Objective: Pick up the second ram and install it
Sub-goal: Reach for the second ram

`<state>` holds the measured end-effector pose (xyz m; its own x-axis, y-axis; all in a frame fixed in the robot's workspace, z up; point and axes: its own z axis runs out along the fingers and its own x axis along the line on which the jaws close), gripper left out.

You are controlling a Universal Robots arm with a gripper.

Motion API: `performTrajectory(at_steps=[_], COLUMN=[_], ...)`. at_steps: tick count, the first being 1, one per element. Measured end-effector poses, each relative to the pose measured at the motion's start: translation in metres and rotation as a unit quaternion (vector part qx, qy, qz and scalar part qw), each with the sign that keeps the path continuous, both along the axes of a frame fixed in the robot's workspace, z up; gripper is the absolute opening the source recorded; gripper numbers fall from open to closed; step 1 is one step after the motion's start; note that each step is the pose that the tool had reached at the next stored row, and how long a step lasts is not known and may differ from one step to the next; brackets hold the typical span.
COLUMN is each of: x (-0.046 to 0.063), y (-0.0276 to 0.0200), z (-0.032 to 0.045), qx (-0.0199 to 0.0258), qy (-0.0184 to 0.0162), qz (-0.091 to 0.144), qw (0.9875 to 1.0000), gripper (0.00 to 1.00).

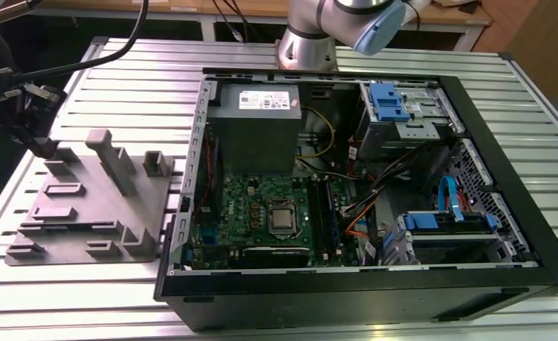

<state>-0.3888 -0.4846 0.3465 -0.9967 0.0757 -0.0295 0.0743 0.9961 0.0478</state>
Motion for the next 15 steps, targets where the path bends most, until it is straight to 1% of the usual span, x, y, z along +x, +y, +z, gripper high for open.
performTrajectory(at_steps=[5,13,15], x=[-0.002,-0.007,-0.008], y=[-0.0050,-0.0128,-0.0141], z=[-0.0064,-0.0191,-0.0222], qx=[0.0023,0.0034,0.0036], qy=[0.0000,0.0000,-0.0001], qz=[0.000,0.000,0.000], qw=[1.0000,1.0000,1.0000], gripper=[0.07,0.07,0.07])
